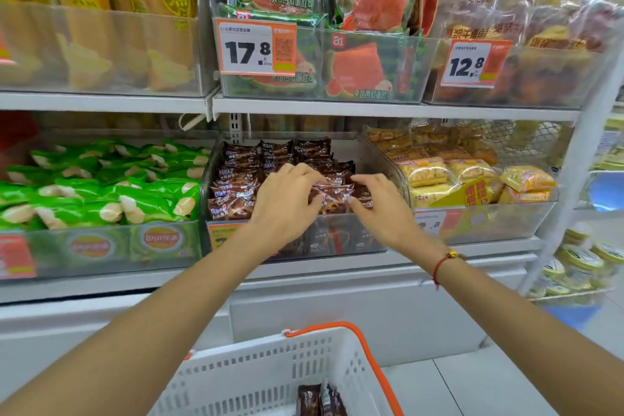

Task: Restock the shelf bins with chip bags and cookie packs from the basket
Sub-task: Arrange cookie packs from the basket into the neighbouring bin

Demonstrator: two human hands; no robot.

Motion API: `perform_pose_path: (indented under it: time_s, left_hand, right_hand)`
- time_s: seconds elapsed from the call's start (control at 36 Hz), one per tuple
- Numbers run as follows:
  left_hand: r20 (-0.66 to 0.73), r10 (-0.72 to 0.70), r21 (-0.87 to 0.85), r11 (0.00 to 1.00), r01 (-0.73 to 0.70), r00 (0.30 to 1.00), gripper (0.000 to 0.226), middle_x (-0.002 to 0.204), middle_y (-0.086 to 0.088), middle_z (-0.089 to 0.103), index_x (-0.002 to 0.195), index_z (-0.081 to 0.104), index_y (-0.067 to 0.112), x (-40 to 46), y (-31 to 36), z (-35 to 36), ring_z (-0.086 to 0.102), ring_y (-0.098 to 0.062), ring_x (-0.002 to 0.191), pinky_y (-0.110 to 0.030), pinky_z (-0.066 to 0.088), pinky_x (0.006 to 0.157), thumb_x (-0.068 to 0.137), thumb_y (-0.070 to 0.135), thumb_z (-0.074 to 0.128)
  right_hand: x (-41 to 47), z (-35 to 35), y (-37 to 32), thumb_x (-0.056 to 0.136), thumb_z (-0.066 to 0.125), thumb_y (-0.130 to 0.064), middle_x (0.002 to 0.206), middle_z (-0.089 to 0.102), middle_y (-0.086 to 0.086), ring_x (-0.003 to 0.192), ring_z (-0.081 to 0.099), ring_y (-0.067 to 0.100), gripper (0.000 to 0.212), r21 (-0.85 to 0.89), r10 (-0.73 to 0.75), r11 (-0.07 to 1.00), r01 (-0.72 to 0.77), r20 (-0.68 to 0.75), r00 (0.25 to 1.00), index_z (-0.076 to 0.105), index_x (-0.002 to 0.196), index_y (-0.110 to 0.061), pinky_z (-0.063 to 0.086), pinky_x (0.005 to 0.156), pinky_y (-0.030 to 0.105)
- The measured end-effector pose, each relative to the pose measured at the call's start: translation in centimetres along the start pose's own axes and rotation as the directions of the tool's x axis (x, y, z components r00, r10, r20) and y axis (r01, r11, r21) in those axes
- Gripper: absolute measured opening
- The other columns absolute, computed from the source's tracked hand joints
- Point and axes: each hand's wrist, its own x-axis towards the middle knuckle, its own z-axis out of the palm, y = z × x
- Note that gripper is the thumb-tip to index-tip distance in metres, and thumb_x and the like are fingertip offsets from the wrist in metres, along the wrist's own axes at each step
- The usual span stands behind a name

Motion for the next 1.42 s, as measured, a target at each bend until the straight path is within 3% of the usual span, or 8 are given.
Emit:
perform_pose_path:
  time_s: [0.17,0.39,0.64,0.75,0.86,1.03,1.17,1.42]
  left_hand:
    - [-0.03,-0.16,-0.231,0.961,0.149,0.987,0.019,0.102,0.015,0.065,0.108,0.063,0.034,-5.8,1.6,0.6,0.061,-0.01,0.095,-0.032,0.052,0.077,0.091,0.032,0.055]
    - [0.428,-0.341,-0.275,0.833,0.48,0.837,0.016,0.098,0.014,0.069,0.1,0.068,0.033,-14.1,0.0,9.0,0.064,-0.011,0.092,-0.029,0.052,0.079,0.092,0.026,0.055]
    - [0.783,-0.401,-0.103,0.67,0.735,0.475,0.022,0.119,0.004,0.066,0.104,0.069,0.027,-23.4,-2.5,21.7,0.062,-0.018,0.107,-0.029,0.049,0.09,0.093,0.019,0.052]
    - [0.834,-0.445,-0.086,0.481,0.873,0.327,0.032,0.13,-0.01,0.059,0.125,0.06,0.011,-25.3,-2.8,26.6,0.059,-0.025,0.111,-0.031,0.048,0.091,0.093,0.012,0.052]
    - [0.843,-0.492,-0.078,0.291,0.954,0.219,0.04,0.132,-0.014,0.056,0.132,0.055,0.005,-24.8,-2.8,30.1,0.055,-0.028,0.118,-0.028,0.044,0.088,0.094,0.017,0.058]
    - [0.84,-0.476,-0.102,0.33,0.938,0.259,0.024,0.069,-0.008,0.063,0.069,0.064,0.007,-24.3,-2.6,33.4,0.061,-0.019,0.067,-0.015,0.046,0.054,0.091,0.016,0.061]
    - [0.802,-0.544,-0.043,0.36,0.932,0.247,0.024,0.106,-0.001,0.069,0.109,0.067,0.014,-24.7,-2.0,33.2,0.063,-0.021,0.1,-0.024,0.041,0.071,0.097,0.03,0.053]
    - [0.802,-0.533,-0.181,0.213,0.96,0.27,0.019,0.087,-0.006,0.066,0.09,0.063,0.015,-24.1,-2.1,28.6,0.058,-0.02,0.07,-0.028,0.043,0.065,0.098,0.028,0.052]
  right_hand:
    - [-7.0,0.6,0.1,0.087,0.063,-0.01,0.1,0.061,-0.007,0.092,0.055,0.009,0.021,0.143,-0.101,0.983,0.119,-0.126,0.987,0.065,0.106,-0.02,0.044,0.08,0.022]
    - [-16.3,9.0,3.3,0.085,0.06,-0.011,0.086,0.063,-0.013,0.073,0.056,0.007,0.021,0.15,0.082,0.979,-0.14,0.341,0.936,0.068,0.09,-0.03,0.046,0.07,0.022]
    - [-21.8,20.6,5.5,0.091,0.047,-0.012,0.124,0.061,0.007,0.103,0.06,0.029,0.03,-0.129,0.205,0.977,-0.167,0.773,0.6,0.062,0.117,-0.018,0.051,0.078,0.036]
    - [-22.3,25.1,6.1,0.093,0.043,-0.002,0.087,0.059,0.007,0.073,0.054,0.019,0.03,-0.109,0.23,0.963,-0.248,0.815,0.532,0.058,0.119,-0.002,0.046,0.059,0.023]
    - [-22.2,28.9,7.2,0.092,0.042,0.002,0.133,0.047,0.02,0.122,0.045,0.033,0.044,-0.137,0.272,0.941,-0.309,0.851,0.45,0.041,0.136,0.0,0.042,0.099,0.036]
    - [-22.2,31.9,8.3,0.089,0.043,0.006,0.137,0.04,0.016,0.118,0.048,0.028,0.047,-0.074,0.357,0.849,-0.523,0.811,0.464,0.041,0.135,-0.004,0.043,0.094,0.029]
    - [-21.8,32.3,8.6,0.088,0.043,0.012,0.125,0.054,0.017,0.116,0.052,0.026,0.037,-0.001,0.459,0.691,-0.722,0.773,0.438,0.052,0.122,0.002,0.04,0.089,0.022]
    - [-20.4,27.6,6.5,0.084,0.048,0.013,0.116,0.049,0.011,0.098,0.048,0.013,0.034,0.146,0.415,0.702,-0.697,0.712,0.567,0.055,0.112,-0.005,0.036,0.066,-0.001]
